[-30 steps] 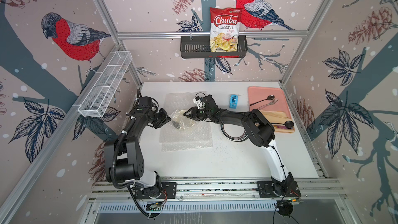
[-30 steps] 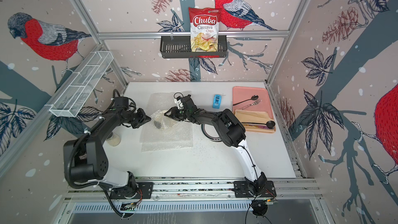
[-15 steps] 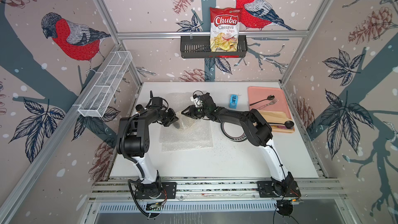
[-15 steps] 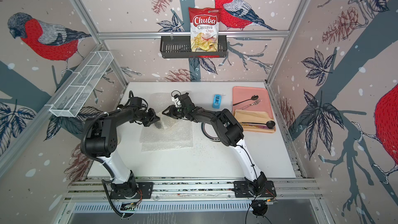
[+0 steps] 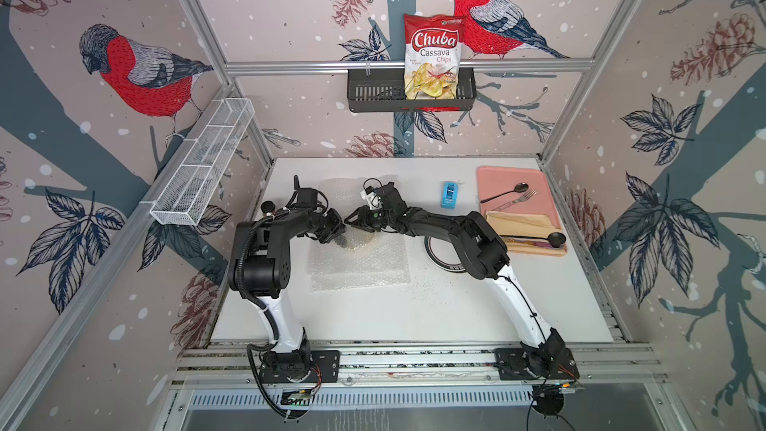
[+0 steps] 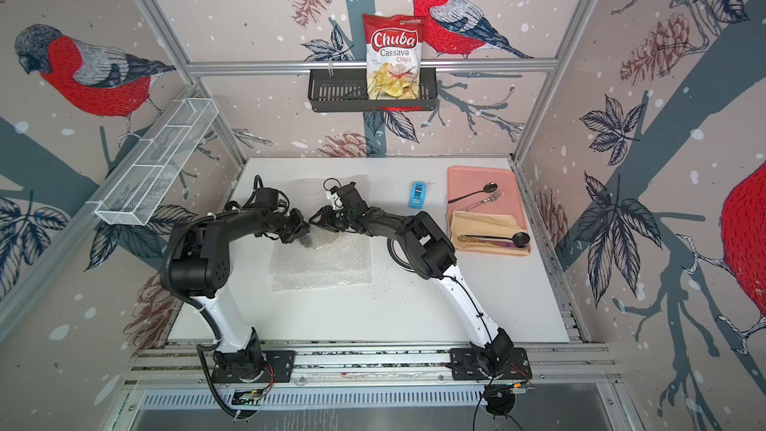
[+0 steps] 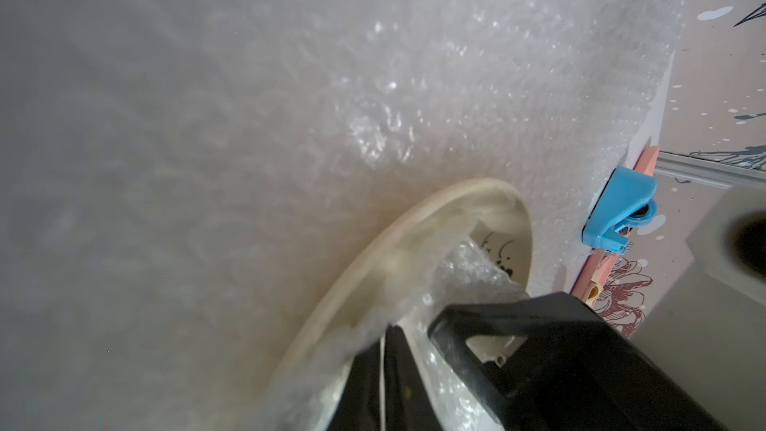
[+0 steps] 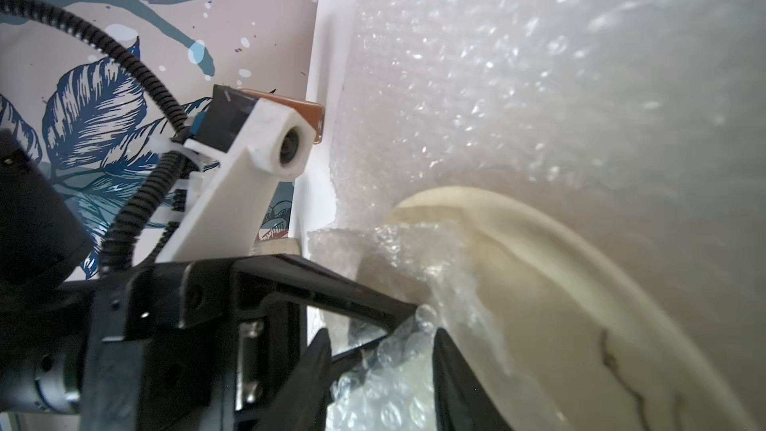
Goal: Wrap dinner plates in bubble wrap
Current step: Wrap the plate in the bubble wrap.
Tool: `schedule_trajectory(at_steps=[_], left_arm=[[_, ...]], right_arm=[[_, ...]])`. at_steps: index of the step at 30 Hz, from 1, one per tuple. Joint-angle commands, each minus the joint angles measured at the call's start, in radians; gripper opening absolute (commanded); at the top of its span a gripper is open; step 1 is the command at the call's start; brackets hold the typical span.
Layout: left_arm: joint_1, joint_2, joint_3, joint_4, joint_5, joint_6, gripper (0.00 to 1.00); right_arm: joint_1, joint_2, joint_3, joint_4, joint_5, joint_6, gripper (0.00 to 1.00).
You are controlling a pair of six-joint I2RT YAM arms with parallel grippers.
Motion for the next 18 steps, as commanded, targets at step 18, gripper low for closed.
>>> schedule_trajectory(at_steps=[18], left_arm=[[-0.049,-0.084,-0.046,0.047,0.015,-0.085,0.0]], right_arm=[[-0.01,-0.01,-0.014,0.046,-0.019,0.089,0.44]])
